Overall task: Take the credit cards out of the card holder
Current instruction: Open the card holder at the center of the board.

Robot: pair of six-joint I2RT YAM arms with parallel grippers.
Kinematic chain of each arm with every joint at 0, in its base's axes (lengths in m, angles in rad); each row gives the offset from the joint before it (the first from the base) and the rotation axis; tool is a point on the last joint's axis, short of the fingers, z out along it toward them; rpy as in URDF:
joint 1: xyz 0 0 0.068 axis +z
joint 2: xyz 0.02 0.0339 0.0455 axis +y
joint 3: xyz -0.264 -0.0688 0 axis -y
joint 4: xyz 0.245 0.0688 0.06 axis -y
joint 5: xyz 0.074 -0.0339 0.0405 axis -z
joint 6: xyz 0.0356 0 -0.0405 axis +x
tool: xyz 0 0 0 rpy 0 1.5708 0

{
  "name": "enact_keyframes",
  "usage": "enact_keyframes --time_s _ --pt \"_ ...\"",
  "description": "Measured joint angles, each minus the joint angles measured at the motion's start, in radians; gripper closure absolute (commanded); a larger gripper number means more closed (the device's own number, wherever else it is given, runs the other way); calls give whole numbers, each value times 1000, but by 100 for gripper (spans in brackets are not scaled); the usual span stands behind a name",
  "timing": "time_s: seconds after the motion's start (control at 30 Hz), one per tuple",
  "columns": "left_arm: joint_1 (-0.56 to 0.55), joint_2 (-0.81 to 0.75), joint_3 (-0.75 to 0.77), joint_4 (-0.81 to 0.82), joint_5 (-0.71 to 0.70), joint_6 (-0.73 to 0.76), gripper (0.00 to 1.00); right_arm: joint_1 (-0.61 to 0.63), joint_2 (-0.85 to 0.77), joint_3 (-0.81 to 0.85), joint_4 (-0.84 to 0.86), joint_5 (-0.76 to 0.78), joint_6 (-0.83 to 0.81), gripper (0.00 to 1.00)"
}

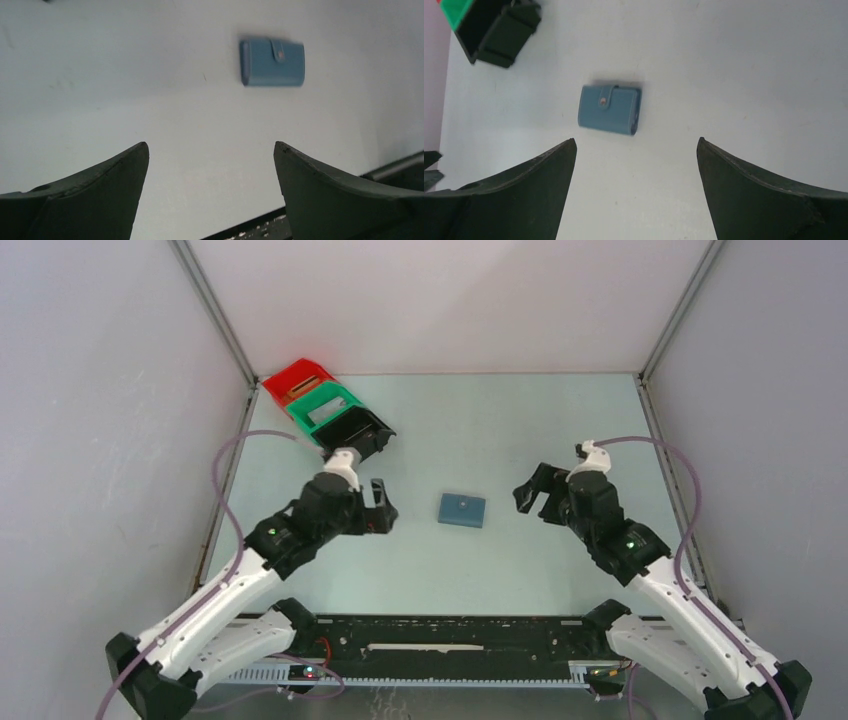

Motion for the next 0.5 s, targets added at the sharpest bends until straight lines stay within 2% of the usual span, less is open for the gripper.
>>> enact_keyframes --time_s 0.13,0.23,0.4,0.5 --pt "-140 40 -72 13 0 -55 0 61 17 -88 26 -45 64 1" --pt "-203 50 -115 16 -1 -97 0 129 54 -159 43 -77 117 1" --pt "-230 53 -133 16 -20 -139 0 164 169 -181 90 -85 134 1" --pt "-230 53 -131 8 -60 -160 0 108 303 -148 123 -109 113 1"
